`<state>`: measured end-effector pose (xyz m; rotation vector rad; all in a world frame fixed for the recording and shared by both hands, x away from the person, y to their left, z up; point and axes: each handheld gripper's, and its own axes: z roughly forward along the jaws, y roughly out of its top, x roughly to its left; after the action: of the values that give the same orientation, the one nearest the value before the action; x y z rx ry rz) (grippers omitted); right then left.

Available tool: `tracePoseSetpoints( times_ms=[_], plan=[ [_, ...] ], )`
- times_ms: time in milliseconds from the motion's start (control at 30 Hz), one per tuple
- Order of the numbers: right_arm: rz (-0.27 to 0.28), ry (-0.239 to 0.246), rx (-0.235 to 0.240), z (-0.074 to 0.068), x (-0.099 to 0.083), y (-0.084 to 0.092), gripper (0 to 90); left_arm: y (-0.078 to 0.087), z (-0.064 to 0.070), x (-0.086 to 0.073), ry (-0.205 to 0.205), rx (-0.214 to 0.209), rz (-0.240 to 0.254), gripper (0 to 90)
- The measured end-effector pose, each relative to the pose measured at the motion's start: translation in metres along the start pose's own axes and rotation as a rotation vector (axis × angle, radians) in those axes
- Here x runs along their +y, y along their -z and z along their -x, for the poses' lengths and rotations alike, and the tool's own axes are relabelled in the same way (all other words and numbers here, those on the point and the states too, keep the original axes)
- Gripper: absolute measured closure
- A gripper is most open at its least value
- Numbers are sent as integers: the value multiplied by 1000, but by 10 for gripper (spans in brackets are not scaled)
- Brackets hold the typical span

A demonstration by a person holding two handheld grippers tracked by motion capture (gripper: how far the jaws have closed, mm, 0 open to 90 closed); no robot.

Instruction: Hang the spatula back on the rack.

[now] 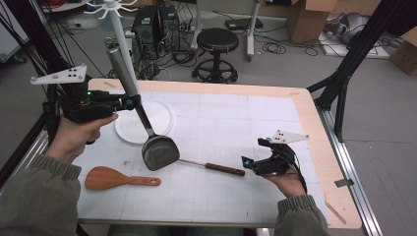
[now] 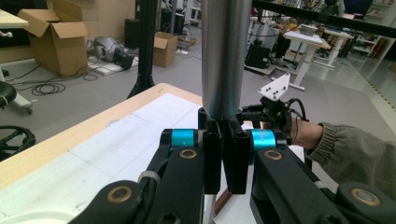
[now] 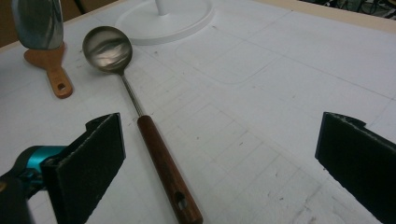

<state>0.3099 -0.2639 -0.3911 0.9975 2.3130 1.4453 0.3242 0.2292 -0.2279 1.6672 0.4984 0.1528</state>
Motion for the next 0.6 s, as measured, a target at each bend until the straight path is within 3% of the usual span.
tracePoseSetpoints(
  times_ms=[200,600],
  plan=[
    [2,10,-2,0,0,1,6,-1,0,3,-11,3,-5,874],
    [5,10,-1,0,0,2,7,-2,-9,7,4,21,-12,874]
  ],
)
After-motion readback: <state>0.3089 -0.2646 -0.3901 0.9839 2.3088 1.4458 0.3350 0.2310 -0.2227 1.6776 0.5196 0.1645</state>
